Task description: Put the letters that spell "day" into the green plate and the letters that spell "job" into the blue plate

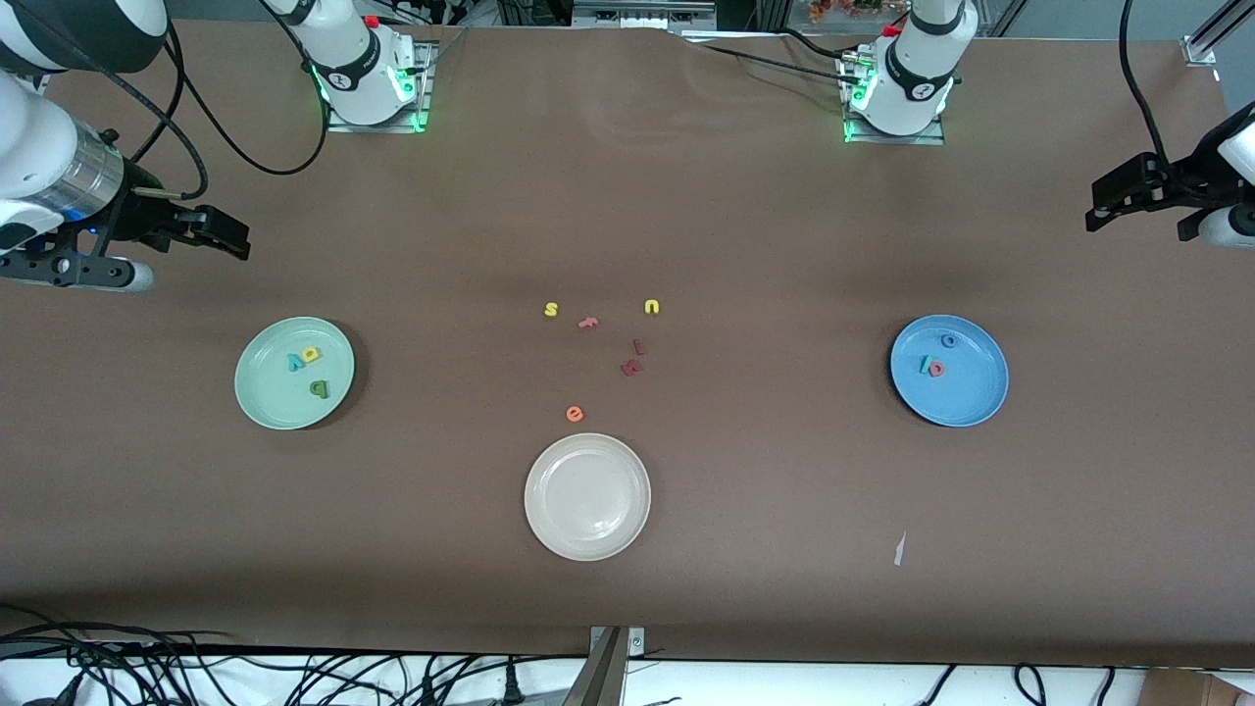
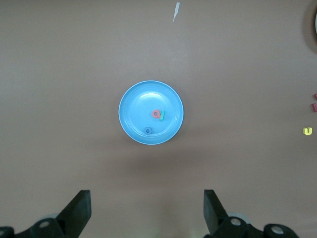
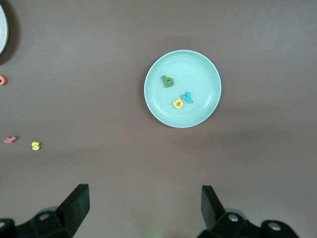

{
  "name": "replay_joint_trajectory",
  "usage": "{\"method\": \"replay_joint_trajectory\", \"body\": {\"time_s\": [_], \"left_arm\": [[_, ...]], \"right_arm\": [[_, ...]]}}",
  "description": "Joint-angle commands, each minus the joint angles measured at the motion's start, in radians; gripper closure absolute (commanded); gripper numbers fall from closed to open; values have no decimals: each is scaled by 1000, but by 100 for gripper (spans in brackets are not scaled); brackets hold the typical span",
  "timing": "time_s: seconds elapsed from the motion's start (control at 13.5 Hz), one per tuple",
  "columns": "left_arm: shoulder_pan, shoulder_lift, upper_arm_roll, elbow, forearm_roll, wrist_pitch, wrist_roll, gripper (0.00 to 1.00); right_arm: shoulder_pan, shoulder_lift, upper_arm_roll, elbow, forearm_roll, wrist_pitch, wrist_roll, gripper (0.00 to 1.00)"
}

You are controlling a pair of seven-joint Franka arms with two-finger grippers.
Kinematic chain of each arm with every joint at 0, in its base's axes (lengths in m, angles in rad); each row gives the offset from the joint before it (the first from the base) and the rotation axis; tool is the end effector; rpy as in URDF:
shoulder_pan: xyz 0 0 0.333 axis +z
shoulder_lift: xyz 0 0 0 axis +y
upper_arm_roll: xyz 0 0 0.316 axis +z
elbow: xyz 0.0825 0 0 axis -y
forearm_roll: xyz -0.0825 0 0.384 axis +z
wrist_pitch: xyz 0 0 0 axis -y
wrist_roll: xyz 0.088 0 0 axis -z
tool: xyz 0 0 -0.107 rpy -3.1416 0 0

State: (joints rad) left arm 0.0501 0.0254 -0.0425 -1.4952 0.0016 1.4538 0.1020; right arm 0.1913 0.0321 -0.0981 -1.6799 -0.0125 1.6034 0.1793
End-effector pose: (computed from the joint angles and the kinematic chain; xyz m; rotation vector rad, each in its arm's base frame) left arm 0.5505 0.0047 0.6358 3.1332 -0.1478 -0.1047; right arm 0.5579 0.0516 0.5580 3.1043 -0.1322 -0.1638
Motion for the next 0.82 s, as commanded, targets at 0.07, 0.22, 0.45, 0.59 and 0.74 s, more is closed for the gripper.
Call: {"method": "replay_joint_trajectory", "body": {"time_s": [0.07,0.22,0.45,0.59,0.74], "left_arm": [[0,11,-4,29,20,-24,-8,0],[0,11,-4,29,20,-24,-8,0],[-1,11,-5,29,20,-26,-8,0],[-1,11,-5,29,18,-26,-8,0],[-3,11,-7,29,18,-26,-8,0]], "right_arm": [[2,-4,6,-1,-12,-7,16,0],[2,-4,6,-1,-12,-13,16,0],[0,-4,3,-3,-14,-14,16,0],[0,-4,3,-6,-12,-11,16,0],[0,-3,3,-4,-12,-11,16,0]]}}
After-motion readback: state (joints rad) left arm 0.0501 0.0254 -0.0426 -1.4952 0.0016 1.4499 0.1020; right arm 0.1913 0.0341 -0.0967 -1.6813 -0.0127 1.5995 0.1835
